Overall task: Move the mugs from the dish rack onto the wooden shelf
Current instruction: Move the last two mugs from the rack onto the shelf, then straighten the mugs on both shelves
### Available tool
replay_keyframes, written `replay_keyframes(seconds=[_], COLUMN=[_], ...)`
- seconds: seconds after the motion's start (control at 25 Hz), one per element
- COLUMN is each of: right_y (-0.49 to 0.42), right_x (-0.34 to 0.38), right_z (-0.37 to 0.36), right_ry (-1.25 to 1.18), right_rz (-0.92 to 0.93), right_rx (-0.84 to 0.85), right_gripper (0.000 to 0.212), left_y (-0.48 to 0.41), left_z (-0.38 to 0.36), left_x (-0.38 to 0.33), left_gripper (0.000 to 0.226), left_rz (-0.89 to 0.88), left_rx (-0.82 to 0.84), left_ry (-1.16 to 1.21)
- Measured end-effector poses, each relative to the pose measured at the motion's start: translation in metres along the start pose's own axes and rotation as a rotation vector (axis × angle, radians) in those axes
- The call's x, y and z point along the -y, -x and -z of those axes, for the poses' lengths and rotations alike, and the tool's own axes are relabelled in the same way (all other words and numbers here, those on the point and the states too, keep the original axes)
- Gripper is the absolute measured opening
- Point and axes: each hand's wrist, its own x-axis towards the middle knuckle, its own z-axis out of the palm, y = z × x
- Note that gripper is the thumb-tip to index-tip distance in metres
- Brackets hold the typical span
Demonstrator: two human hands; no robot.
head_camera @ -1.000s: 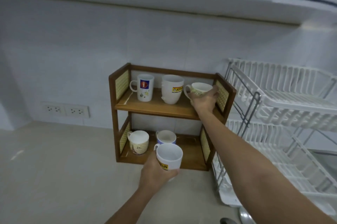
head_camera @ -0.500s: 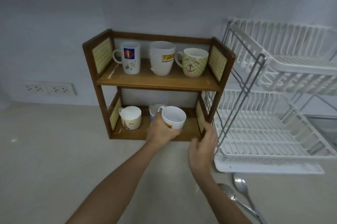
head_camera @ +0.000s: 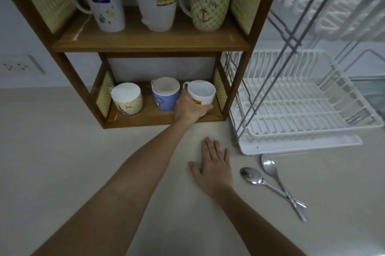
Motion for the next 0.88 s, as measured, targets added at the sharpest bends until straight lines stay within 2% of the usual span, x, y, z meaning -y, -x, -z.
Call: replay_keyframes(seconds=[0.24, 0.48, 0.56, 0.68, 0.8, 0.88], right_y=[-0.001, -0.002, -0.003, -0.001, -0.003, -0.017], right_x=[0.0, -0.002, -0.002, -0.002, 0.004, 0.015], right_z=[0.001, -0.002, -0.002, 0.002, 0.02, 0.053], right_ry=[-0.023, -0.015, -0.015, -0.02, -0.019, -0.127], right_rz=[-0.004, -0.003, -0.001, -0.015, -0.023, 0.036], right_rx=[-0.013, -0.032, -0.029, 0.01, 0.024, -0.117], right_gripper=[0.083, 0.084, 0.084, 0.082, 0.07, 0.052], left_y=[-0.018, -0.017, -0.011, 0.005, 0.017, 0.02], left_z=[-0.016, -0.016, -0.009, 0.014, 0.072, 0.133], left_x=[0.003, 0.006, 0.005, -0.003, -0.027, -0.057], left_gripper=[0.103, 0.097, 0.084, 0.051, 0.034, 0.028], left_rz=[-0.009, -0.031, -0.014, -0.033, -0.224, -0.335], left_rx=[-0.035, 0.069, 0.105, 0.173, 0.298, 0.432], left_ry=[0.096, 0.11, 0.048, -0.097, -0.176, -0.168])
